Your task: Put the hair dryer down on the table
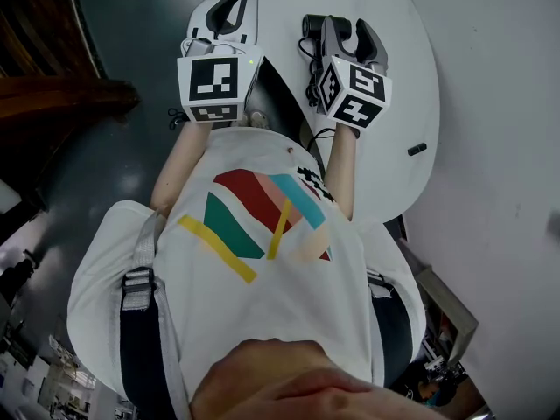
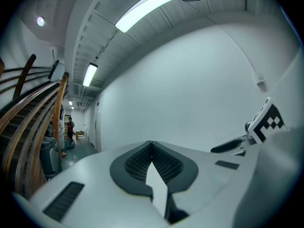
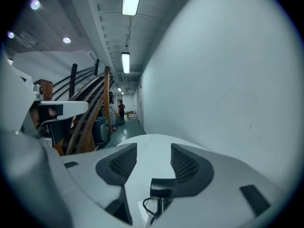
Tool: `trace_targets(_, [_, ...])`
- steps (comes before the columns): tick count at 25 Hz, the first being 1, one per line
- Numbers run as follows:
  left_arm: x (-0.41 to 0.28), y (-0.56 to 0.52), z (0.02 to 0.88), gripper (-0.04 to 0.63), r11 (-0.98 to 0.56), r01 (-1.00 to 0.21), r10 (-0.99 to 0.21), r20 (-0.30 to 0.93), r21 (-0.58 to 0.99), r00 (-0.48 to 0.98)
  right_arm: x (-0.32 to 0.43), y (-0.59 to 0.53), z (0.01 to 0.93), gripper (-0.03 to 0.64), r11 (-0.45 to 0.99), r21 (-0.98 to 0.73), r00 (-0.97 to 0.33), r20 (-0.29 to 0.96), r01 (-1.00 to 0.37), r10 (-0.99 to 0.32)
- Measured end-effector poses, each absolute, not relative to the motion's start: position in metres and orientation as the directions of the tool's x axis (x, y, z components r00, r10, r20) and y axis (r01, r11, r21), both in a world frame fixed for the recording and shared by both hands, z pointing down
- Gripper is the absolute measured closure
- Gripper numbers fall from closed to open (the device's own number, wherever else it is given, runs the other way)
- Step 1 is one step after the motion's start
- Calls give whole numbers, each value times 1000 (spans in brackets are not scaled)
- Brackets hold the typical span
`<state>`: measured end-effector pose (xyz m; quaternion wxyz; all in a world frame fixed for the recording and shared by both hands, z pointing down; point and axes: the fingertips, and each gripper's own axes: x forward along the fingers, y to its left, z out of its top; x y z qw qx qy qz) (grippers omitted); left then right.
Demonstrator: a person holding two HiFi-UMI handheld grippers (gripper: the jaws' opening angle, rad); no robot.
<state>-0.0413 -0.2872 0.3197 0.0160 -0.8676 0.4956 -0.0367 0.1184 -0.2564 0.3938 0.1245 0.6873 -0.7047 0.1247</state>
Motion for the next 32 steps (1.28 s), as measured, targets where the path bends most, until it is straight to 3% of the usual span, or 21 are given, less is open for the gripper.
trace_targets(4, [-39,-284,315,580,-508,-857,-861,36,-83,507,116,-257,377,395,29,10,-25,303,-1000,-953])
trace_targets(7, [-36,-281,310,580,-512,-850,-858,26,-125,514,115,-255,365,489,22,23,-15,263,-1000,-965])
trace_targets(14, [-23,-273,299,580,-545,-827,-834,-8,-135,551,108,-255,352,578,6,32,1,199,-999,-980])
trace_targets(32, [-19,-280,305,580,-550,-827,-833,15,-114,553,108,-241,331,606,-25,46,29,88,-999,-996])
